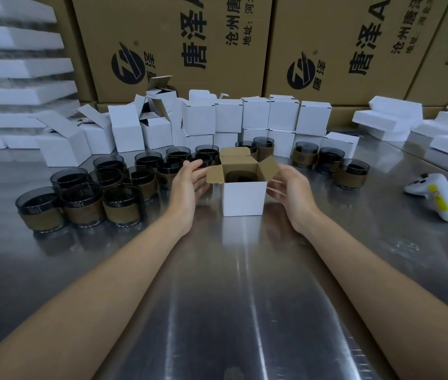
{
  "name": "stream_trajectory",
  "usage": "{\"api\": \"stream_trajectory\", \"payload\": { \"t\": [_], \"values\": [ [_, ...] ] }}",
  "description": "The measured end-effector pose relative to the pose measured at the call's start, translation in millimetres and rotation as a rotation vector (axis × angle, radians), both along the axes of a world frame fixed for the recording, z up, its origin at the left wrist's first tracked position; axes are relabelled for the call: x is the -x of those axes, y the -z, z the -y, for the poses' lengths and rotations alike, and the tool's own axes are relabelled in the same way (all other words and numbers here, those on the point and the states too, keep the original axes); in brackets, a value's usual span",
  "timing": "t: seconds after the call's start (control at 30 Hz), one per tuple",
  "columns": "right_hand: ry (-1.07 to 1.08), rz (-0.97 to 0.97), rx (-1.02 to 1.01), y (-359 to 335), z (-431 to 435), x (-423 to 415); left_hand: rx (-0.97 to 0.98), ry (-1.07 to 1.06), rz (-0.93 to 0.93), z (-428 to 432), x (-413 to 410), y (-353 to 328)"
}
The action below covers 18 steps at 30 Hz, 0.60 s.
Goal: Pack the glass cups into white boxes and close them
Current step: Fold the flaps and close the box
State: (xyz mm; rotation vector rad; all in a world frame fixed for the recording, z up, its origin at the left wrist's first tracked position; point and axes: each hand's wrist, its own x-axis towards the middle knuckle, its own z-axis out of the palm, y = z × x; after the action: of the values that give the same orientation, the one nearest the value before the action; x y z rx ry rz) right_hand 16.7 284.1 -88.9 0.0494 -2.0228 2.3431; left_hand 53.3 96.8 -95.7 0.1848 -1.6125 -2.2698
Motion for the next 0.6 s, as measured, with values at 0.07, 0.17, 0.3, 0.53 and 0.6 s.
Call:
{"api": "stream_trajectory", "payload": {
  "t": [0.07,0.17,0.3,0.53,0.6],
  "values": [
    [-0.039,-0.056,-0.023,-1,4,-4,-0.029,-0.006,-0.021,0,0,-1],
    [-0.09,-0.191,-0.086,1,5,-8,-0.083,0.015,-0.056,1,-2,-1],
    [-0.152,-0.268,-0.286,4,7,-8,-0.125,0.033,-0.068,2,-2,1],
    [-0.199,-0.287,-0.447,9,8,-5,-0.106,-0.052,0.033,0,0,-1],
    [-0.193,-0.289,-0.455,9,8,-5,0.005,-0.059,-0.008,-4,-3,-3]
  ]
}}
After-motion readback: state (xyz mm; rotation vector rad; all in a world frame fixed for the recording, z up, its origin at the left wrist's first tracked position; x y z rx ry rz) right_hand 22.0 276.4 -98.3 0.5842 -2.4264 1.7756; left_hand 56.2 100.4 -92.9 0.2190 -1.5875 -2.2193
